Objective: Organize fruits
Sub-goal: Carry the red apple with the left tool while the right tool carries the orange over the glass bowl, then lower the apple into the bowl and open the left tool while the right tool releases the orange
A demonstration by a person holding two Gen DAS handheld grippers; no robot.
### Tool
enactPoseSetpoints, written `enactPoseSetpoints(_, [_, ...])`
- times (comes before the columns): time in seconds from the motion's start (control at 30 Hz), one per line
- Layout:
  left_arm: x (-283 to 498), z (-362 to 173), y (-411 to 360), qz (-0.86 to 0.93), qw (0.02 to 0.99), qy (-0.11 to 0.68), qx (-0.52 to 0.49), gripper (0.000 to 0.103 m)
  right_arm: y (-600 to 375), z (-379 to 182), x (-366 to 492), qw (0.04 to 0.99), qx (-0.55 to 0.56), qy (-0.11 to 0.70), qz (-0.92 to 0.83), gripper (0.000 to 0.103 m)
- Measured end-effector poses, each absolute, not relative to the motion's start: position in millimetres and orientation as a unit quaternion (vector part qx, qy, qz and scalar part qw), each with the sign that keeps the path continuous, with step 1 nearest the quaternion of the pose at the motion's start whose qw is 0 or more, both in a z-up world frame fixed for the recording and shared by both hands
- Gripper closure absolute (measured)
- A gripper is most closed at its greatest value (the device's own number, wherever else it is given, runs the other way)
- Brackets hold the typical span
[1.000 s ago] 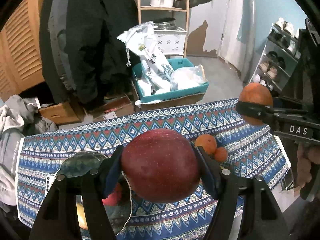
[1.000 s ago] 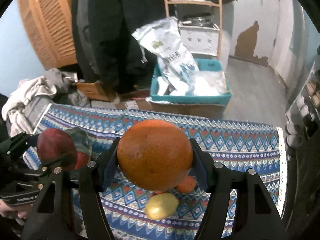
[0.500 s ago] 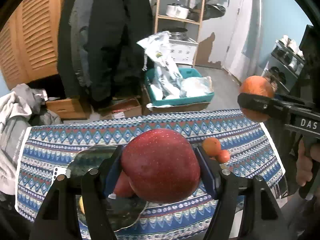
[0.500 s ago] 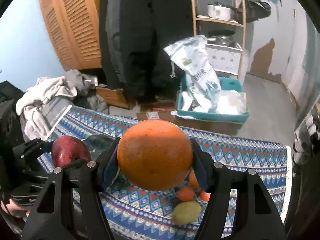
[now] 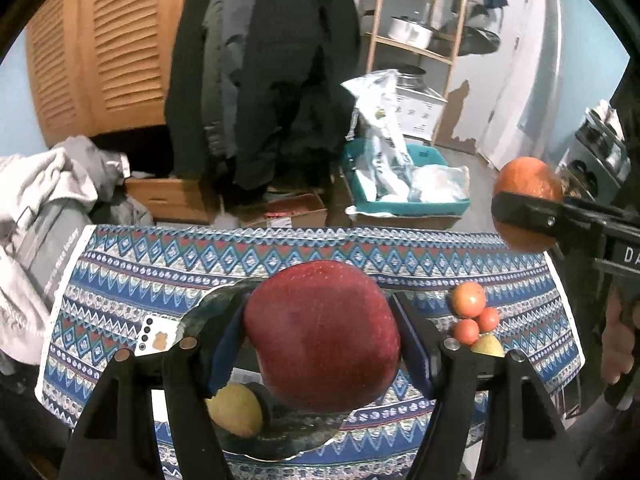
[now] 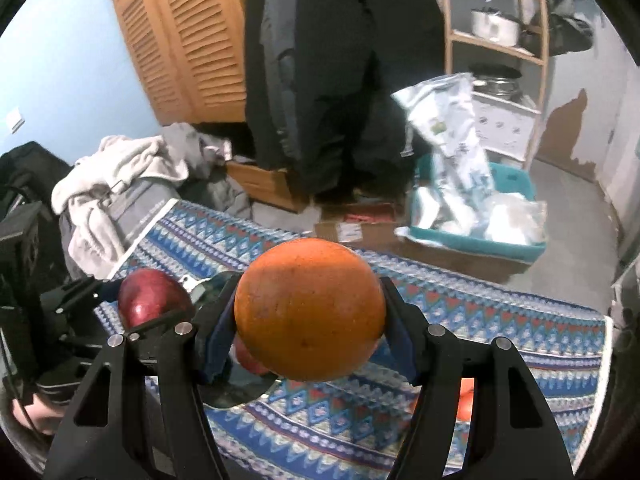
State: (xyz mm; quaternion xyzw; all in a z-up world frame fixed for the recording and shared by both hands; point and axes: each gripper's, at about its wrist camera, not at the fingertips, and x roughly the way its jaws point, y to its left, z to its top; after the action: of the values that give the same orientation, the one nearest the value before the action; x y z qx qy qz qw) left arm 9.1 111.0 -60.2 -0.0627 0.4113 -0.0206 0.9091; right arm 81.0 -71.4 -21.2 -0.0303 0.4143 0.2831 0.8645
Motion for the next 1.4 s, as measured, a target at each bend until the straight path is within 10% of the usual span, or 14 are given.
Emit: enactPoseSetpoints(1.4, [37.2, -212.5, 227.2, 0.089, 0.83, 0.531, -0.145, 0.032, 85.2, -203.3, 124.4, 0.752, -0.065, 0.574, 0.317, 0.037])
